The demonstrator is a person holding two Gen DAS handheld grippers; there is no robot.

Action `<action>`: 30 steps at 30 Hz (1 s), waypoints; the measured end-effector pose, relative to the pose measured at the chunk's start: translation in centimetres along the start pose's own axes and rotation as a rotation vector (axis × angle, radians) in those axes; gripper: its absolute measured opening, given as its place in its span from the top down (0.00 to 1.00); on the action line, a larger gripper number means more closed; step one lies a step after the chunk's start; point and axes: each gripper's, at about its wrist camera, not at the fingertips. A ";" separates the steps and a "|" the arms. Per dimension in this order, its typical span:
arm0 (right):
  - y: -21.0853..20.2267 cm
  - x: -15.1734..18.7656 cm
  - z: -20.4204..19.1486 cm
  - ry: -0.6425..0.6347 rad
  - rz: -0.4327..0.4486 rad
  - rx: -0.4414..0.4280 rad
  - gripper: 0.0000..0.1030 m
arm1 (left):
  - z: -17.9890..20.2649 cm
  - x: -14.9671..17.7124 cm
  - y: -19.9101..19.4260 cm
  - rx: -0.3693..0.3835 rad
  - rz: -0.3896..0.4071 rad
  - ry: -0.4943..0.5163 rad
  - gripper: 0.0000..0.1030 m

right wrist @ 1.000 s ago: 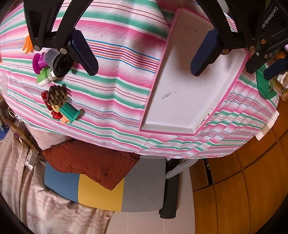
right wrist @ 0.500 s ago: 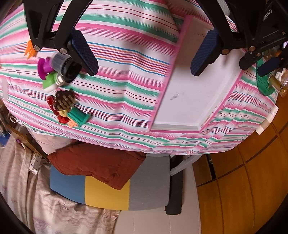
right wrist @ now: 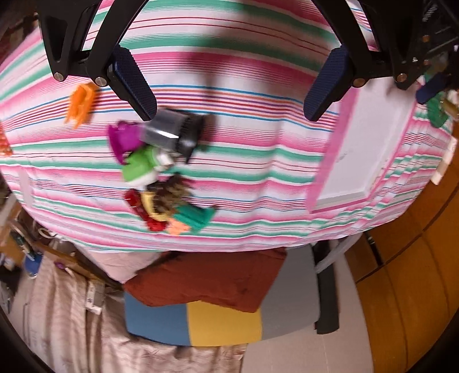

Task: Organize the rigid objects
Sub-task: 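Move the right tool to the orange comb-like piece and grasp it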

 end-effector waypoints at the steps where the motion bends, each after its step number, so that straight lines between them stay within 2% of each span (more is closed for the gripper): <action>1: -0.1 -0.1 0.9 0.002 0.011 0.018 0.00 | 0.5 0.0 0.0 0.003 0.001 0.015 0.51; 5: -0.5 -0.6 4.9 0.065 0.033 0.062 0.00 | 2.0 -0.2 -0.1 0.055 0.002 0.061 0.51; 7: -0.3 -1.1 7.2 0.114 0.000 0.080 0.00 | 2.7 -0.2 -0.3 0.090 0.006 0.074 0.51; 10: 0.2 -1.7 10.9 0.179 -0.049 0.131 0.00 | 3.5 -0.1 -0.1 0.100 0.001 0.096 0.51; 14: 1.3 -2.2 14.3 0.195 -0.086 0.198 0.01 | 4.1 0.1 0.1 0.108 -0.011 0.108 0.51; 18: 3.3 -2.3 17.1 0.263 -0.169 0.184 0.16 | 4.5 0.2 0.1 0.116 -0.010 0.114 0.51; 21: 5.0 -2.1 18.3 0.288 -0.219 0.201 0.18 | 4.9 0.2 -0.1 0.123 -0.003 0.133 0.51; 23: 6.0 -1.6 18.7 0.297 -0.260 0.212 0.22 | 5.1 0.3 0.0 0.136 -0.001 0.140 0.51; 25: 6.7 -1.1 19.1 0.314 -0.297 0.205 0.32 | 5.4 0.2 0.1 0.142 -0.003 0.149 0.51; 26: 6.7 -1.1 19.2 0.308 -0.291 0.212 0.34 | 5.5 0.2 0.1 0.143 -0.002 0.155 0.51; 27: 6.6 -1.2 19.1 0.294 -0.281 0.212 0.42 | 5.7 0.2 0.2 0.145 -0.001 0.160 0.51; 28: 6.5 -1.3 19.0 0.286 -0.274 0.196 0.57 | 6.0 0.1 0.2 0.148 0.000 0.166 0.51; 30: 6.6 -1.2 18.9 0.283 -0.281 0.198 0.63 | 6.6 -0.3 0.4 0.156 -0.001 0.179 0.51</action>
Point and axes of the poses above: each gripper's, at about its wrist camera, not at the fingertips, and y roughly the way its jaws point, z to its right, x to its underside, and after that the axes turned 7 degrees about y, right-handed
